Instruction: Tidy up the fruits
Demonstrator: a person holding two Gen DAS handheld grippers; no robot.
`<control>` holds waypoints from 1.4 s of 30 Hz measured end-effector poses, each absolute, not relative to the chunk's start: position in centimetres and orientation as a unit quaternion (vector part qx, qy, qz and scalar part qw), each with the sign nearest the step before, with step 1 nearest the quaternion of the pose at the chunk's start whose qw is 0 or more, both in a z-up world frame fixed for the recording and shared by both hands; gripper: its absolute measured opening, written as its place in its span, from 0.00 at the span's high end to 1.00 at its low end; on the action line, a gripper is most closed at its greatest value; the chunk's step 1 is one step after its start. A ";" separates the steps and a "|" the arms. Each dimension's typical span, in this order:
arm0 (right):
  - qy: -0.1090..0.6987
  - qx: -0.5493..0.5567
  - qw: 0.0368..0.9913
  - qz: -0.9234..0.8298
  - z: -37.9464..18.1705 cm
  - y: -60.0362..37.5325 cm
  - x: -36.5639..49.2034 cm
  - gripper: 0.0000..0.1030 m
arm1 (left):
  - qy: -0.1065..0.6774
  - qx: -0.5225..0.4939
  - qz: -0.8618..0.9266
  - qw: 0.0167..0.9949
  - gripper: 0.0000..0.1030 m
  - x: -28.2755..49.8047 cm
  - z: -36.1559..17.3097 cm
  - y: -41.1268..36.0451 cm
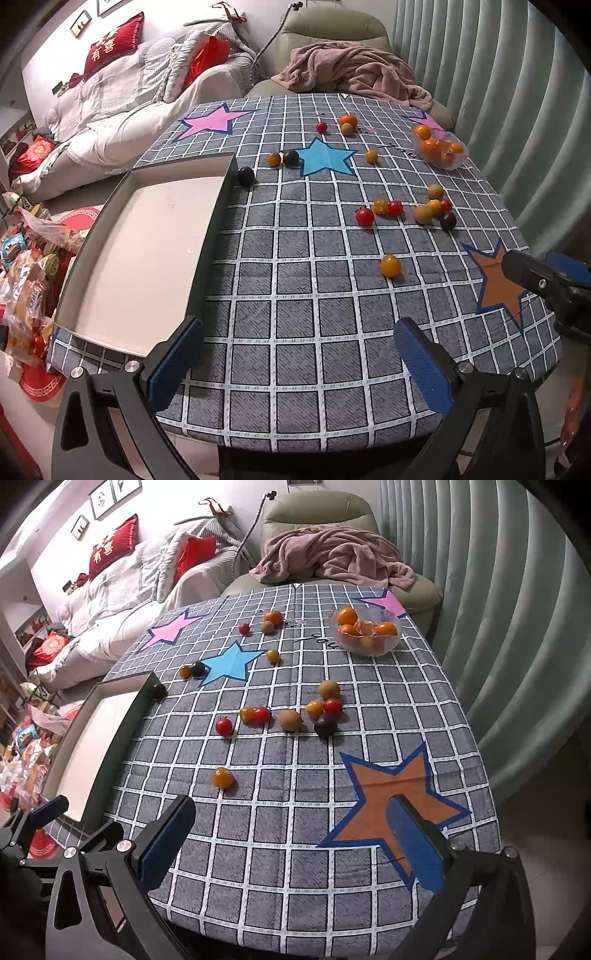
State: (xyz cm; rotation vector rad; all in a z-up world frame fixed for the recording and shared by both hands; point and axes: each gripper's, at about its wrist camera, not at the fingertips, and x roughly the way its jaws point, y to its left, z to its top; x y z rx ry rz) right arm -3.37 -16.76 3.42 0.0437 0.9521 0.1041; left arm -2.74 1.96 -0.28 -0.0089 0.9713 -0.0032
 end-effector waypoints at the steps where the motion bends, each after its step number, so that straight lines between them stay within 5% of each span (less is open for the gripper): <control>1: 0.458 0.021 0.887 0.050 3.4 -16.8 -3.4 0.00 | 0.467 -0.003 -0.001 0.884 0.00 -2.8 -0.2 1.9; 42: 0.485 0.058 0.872 0.038 -0.3 -21.1 -0.8 0.00 | 0.515 0.042 0.004 0.856 0.00 0.7 -3.8 -1.8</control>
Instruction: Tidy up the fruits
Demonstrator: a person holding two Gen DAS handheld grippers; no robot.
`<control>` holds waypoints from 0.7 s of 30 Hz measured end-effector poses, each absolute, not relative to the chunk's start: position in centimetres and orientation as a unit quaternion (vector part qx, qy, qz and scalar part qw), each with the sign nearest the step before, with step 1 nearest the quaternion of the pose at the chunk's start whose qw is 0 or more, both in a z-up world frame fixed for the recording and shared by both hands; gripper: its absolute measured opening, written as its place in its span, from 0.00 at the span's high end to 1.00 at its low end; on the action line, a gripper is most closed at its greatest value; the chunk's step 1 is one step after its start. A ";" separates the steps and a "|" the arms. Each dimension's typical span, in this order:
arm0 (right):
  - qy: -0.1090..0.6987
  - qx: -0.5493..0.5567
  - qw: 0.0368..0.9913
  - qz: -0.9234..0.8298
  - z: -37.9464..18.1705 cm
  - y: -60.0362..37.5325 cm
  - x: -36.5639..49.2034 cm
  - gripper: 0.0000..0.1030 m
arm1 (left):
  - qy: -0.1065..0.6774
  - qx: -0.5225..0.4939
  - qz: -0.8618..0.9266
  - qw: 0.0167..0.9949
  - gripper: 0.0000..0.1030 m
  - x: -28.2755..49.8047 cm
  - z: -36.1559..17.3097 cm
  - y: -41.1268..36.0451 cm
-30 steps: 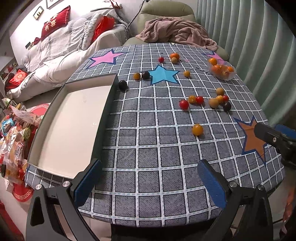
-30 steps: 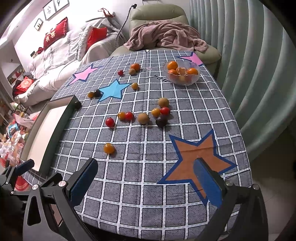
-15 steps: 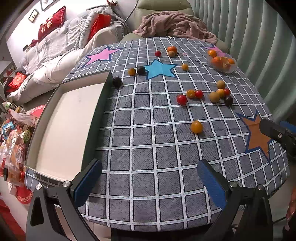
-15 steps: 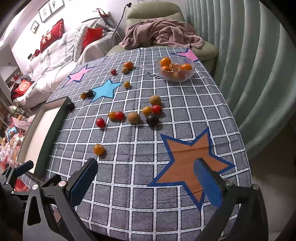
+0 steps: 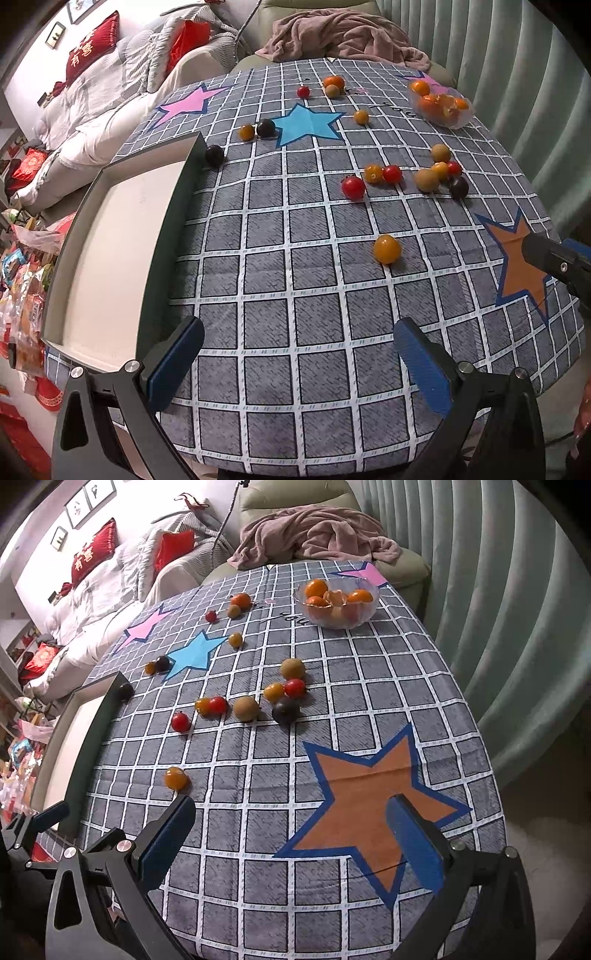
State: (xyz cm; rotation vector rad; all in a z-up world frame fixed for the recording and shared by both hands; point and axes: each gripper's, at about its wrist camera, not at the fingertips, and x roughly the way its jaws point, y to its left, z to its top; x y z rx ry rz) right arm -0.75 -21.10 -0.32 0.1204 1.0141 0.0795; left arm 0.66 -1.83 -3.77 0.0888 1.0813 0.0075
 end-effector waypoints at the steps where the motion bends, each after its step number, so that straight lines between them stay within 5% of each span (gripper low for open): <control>1: 0.486 0.058 0.871 0.038 -0.4 -21.1 -0.7 0.00 | 0.516 0.043 0.004 0.856 0.00 0.8 -3.9 -1.9; 21: 0.501 0.061 0.863 0.032 -2.1 -22.3 0.7 0.00 | 0.536 0.043 0.004 0.843 0.00 2.8 -5.5 -3.0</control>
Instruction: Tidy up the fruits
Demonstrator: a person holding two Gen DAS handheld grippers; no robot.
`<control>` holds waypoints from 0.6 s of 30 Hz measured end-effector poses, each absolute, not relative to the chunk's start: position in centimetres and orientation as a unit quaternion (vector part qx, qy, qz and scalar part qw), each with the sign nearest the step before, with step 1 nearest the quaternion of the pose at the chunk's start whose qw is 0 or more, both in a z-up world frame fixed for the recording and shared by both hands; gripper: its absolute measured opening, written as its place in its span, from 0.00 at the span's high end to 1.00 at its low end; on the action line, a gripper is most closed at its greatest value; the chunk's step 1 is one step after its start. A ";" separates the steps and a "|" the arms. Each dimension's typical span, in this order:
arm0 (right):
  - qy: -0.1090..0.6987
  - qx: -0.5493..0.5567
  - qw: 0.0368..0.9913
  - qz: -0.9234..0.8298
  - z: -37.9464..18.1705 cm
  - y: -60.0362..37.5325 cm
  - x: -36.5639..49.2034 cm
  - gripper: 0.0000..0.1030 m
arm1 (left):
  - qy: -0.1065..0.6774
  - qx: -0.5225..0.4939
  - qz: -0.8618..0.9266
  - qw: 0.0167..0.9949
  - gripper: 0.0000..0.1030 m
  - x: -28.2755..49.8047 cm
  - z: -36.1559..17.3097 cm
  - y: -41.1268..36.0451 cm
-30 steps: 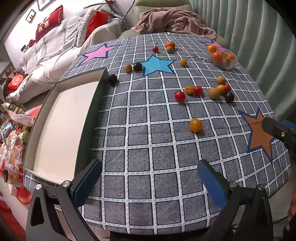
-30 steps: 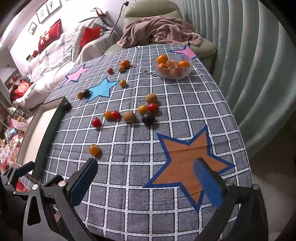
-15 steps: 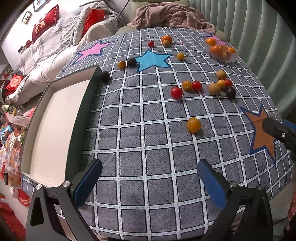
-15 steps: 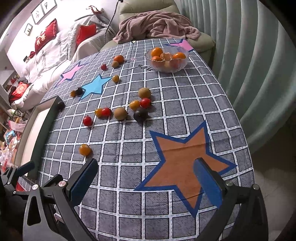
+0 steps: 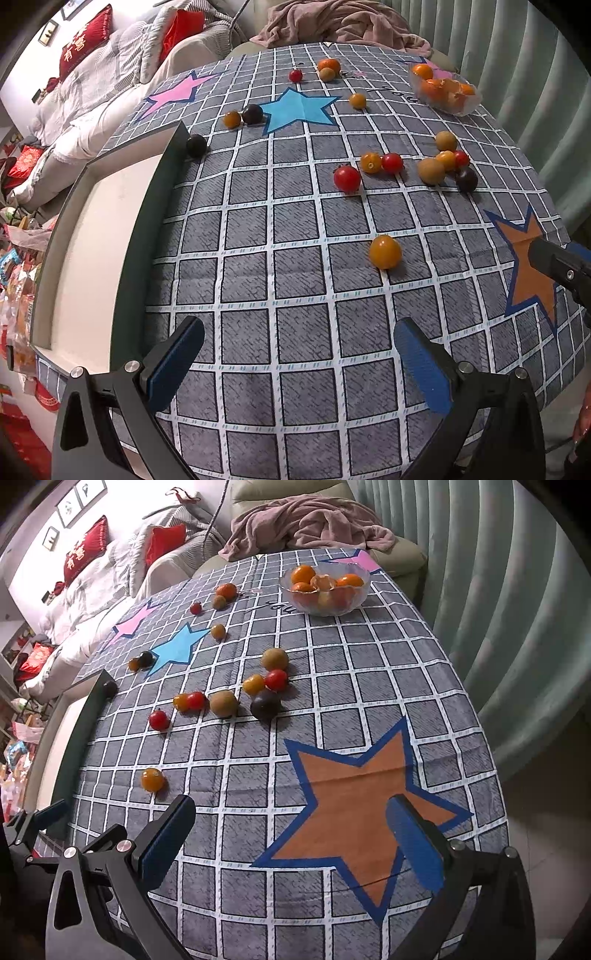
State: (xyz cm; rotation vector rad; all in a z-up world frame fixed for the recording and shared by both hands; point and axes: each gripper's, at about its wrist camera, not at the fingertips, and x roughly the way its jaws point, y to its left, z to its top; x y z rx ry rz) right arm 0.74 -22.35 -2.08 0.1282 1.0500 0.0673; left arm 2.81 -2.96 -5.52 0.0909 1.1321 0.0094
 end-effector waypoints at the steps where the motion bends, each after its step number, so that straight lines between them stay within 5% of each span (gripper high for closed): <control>1: 0.502 0.060 0.862 0.032 -2.2 -22.4 0.8 0.00 | 0.537 0.044 0.005 0.843 0.00 2.9 -5.6 -3.0; 18: 0.520 0.009 0.853 0.039 -4.7 -21.1 6.6 0.00 | 0.533 0.042 0.002 0.845 0.00 7.6 -8.0 -5.7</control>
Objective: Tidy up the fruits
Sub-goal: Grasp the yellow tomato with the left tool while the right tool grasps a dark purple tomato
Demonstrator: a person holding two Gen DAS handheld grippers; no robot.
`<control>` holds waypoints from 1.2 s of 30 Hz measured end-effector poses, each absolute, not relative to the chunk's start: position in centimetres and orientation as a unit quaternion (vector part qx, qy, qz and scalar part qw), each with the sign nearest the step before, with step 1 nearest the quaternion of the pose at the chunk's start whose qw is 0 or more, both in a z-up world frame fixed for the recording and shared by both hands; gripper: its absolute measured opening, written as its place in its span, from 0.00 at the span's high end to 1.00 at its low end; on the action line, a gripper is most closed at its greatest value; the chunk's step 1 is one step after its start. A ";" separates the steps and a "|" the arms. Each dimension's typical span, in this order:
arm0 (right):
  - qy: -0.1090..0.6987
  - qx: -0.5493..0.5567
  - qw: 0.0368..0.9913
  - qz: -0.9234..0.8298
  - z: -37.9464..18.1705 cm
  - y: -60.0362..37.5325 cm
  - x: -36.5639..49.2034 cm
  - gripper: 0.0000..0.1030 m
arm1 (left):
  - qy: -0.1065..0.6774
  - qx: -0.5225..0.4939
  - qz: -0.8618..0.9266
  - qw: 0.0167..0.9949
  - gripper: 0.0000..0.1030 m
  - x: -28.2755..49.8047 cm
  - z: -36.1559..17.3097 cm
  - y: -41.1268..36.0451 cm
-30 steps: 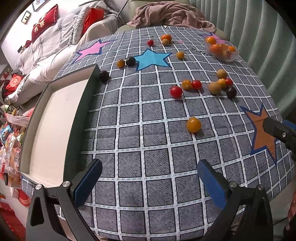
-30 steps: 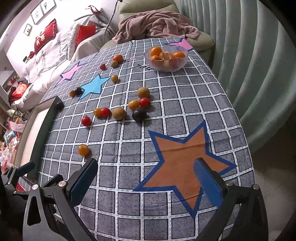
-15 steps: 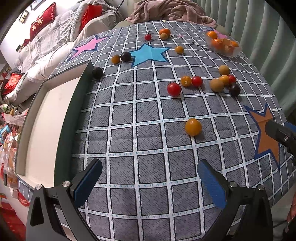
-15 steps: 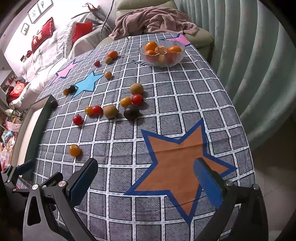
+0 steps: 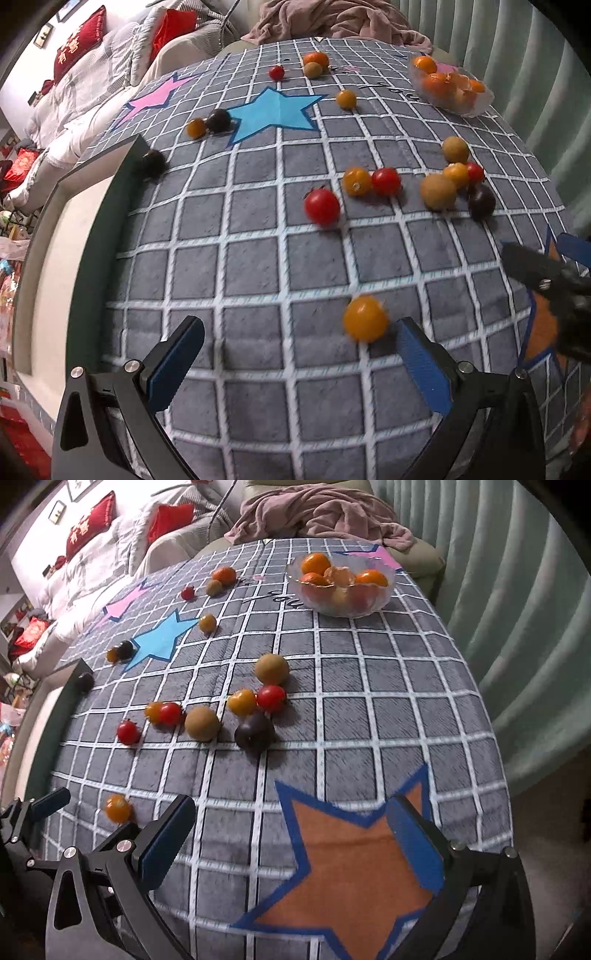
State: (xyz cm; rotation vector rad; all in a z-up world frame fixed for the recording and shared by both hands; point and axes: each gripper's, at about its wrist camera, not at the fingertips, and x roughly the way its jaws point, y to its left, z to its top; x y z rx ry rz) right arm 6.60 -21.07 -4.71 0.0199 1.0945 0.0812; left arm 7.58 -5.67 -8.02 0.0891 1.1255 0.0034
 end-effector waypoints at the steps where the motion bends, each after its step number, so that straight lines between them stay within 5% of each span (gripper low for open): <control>1: 0.521 0.008 0.852 0.040 -5.0 -20.9 7.0 0.00 | 0.531 0.044 0.001 0.846 0.00 7.9 -8.0 -5.9; 13: 0.504 -0.018 0.862 0.058 -6.5 -18.6 9.7 0.03 | 0.513 0.002 -0.013 0.858 0.00 8.8 -8.6 -6.0; 16: 0.495 -0.033 0.866 0.062 -6.3 -18.0 9.7 0.17 | 0.519 0.003 -0.012 0.855 0.00 9.0 -8.6 -6.1; 19: 0.487 -0.036 0.870 0.067 -6.0 -17.6 9.7 0.47 | 0.519 0.002 -0.017 0.855 0.04 8.9 -8.4 -6.2; 21: 0.487 -0.024 0.870 0.073 -5.8 -17.8 9.7 0.68 | 0.511 0.008 -0.026 0.859 0.27 8.4 -8.1 -6.6; 22: 0.489 -0.018 0.869 0.077 -5.8 -18.0 9.6 0.72 | 0.507 0.012 -0.032 0.861 0.36 8.1 -7.8 -6.8; 24: 0.492 -0.008 0.867 0.082 -5.7 -18.3 9.2 0.72 | 0.506 0.015 -0.041 0.862 0.73 7.7 -7.5 -7.2; 25: 0.492 -0.004 0.866 0.085 -5.5 -18.5 8.9 0.72 | 0.505 0.014 -0.047 0.861 0.79 7.5 -7.4 -7.3; 36: 0.485 0.032 0.869 0.097 -3.4 -19.5 5.4 0.72 | 0.499 -0.041 -0.080 0.862 0.80 5.3 -5.5 -3.7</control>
